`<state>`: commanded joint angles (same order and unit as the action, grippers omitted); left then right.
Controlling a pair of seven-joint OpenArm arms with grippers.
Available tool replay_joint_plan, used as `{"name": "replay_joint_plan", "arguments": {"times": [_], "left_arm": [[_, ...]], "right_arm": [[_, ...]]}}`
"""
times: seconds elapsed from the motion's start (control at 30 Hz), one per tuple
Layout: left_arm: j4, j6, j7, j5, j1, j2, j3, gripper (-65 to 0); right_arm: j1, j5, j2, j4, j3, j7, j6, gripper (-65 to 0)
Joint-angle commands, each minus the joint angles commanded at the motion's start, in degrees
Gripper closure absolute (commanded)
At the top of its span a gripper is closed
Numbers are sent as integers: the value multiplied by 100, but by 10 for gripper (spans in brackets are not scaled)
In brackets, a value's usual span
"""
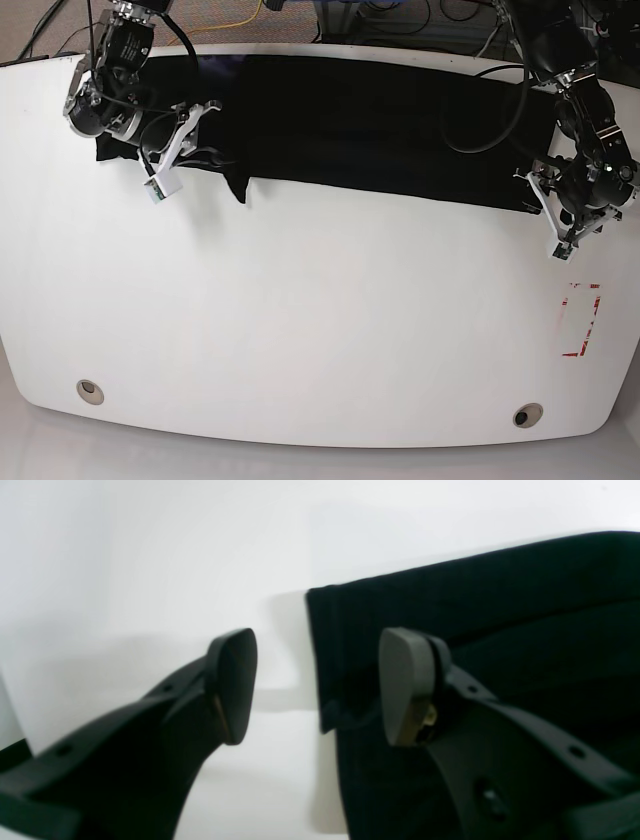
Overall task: Layout the t-shirt on the table in an organized manner, then fold the t-shirt properly
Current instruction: 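Grasp the strip end with the right gripper and tuck it inward, then grasp both strip ends and pull the folded shirt straight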
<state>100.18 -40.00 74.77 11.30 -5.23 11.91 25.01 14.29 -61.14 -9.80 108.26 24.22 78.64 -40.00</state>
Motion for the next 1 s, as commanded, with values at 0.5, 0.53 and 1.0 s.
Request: {"name": "replay_joint_plan", "arguments": {"times": [0.5,0.53,1.0], "left_arm": [[0,0,0,9,0,0,0,-360],[0,0,0,9,0,0,0,-360],[510,0,202,466,255,-158,0,-360]], "right_arm": [[756,-202,-343,-9,-571,18,0,-355],[791,-202,-352,-9,-571,26,0,-403],[967,-211,-413,0,97,0,0,-528]]}}
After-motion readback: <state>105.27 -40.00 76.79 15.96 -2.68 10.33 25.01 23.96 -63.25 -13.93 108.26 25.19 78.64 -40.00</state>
